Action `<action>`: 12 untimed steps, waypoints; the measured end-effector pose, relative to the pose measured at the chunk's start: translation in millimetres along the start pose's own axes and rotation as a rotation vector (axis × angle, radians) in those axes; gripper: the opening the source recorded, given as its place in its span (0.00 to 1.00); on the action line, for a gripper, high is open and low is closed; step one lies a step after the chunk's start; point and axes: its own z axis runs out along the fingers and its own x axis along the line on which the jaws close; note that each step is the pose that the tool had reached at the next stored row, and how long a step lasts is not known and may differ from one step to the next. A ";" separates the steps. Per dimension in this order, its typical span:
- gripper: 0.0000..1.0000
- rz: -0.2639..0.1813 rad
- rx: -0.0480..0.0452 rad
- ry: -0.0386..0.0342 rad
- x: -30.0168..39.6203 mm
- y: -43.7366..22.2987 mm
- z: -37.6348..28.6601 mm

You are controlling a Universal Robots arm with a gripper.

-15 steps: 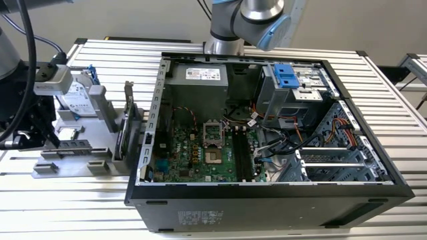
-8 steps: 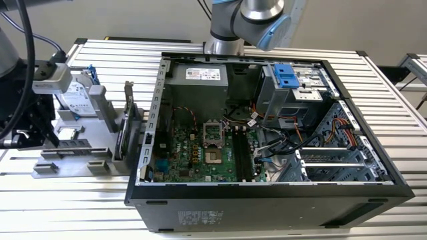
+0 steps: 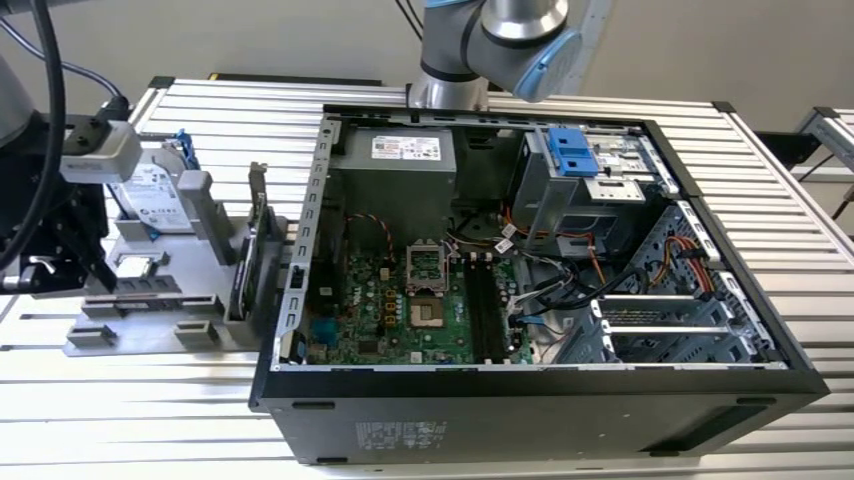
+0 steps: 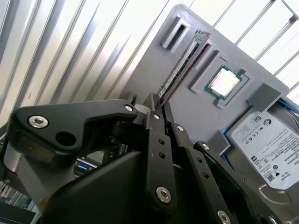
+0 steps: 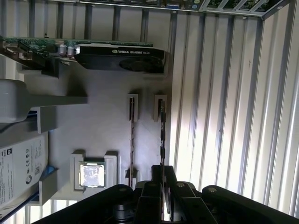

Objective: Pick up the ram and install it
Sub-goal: 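Pick up the ram and move it above insertion slot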

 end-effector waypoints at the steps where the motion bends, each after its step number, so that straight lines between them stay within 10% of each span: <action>1: 0.00 0.000 -0.0001 0.0001 0.0 0.0 -0.9; 12: 0.00 0.000 -0.0001 0.0001 0.0 -0.3 -13.9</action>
